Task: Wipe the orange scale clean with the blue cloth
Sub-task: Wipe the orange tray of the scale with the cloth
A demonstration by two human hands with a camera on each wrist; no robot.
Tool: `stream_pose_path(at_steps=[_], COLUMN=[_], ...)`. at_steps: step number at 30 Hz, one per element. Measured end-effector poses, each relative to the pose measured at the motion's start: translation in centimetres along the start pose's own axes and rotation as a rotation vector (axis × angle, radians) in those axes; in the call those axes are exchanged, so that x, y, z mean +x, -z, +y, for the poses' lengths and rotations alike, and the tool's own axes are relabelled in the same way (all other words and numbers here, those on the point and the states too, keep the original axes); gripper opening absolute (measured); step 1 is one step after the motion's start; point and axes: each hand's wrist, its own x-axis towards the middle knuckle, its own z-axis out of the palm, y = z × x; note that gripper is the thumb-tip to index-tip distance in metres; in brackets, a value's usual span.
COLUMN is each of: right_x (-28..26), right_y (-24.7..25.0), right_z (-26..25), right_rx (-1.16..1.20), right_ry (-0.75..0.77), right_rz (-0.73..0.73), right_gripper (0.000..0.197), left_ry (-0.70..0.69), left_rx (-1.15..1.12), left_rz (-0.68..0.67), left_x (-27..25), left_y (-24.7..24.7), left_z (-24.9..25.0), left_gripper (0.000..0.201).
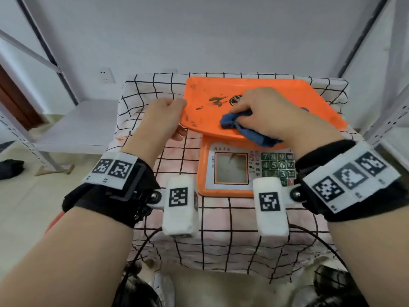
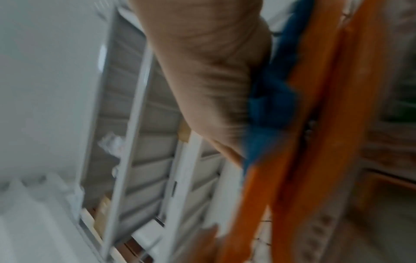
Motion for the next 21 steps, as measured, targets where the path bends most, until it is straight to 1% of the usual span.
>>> stream_pose_path(at_steps=[2,4,6,8,11,16,18,19,21], right_x=[0.2,-0.3,-0.7,-0.6,0.0,-1.1,-1.7,-1.8,-1.5], right_y=[-0.3,0.2,0.7,0.6,0.0,0.8,1.5,1.6,1.1], right_z=[-0.2,0.1,0.1,-0.1,-0.4,-0.2,0.3,0.6,1.0], right_rx=[-0.015,0.046,0.134,0.128,0.027,0.102,0.177,0.191,0.126], right_ry=[0.015,0.052,0.034,0.014,0.024,0.067,0.021,-0.007,-0.059], right_rz=[-0.009,-0.085,-0.127,-0.103,-0.053,-0.138,-0.174,-0.17,-0.103], right_gripper=[0.019,0.021,0.024,0.025,0.022,0.021,0.022,0.023,0.025], left_ry=[0.005,0.008,0.012,0.017,0.014,0.023,0.03,0.032,0.037], left_rx=[-0.004,-0.013,-0.024,-0.03,-0.018,-0.018,-0.024,-0.027,-0.027], left_rz=[0.002,-0.003,-0.007,-0.001,0.001,-0.022,-0.03,-0.034,-0.039], left_x=[-0.1,-0.1,-0.2,-0.3,-0.4,-0.8,-1.0,-1.0,-1.0], left_y=[0.0,0.1,0.2,0.2,0.2,0.4,0.5,0.5,0.6], left_z=[0.1,0.1,0.1,0.2,0.2,0.2,0.3,0.3,0.4], left_gripper=[0.023,0.023,0.022,0.022,0.021,0.019,0.019,0.018,0.018])
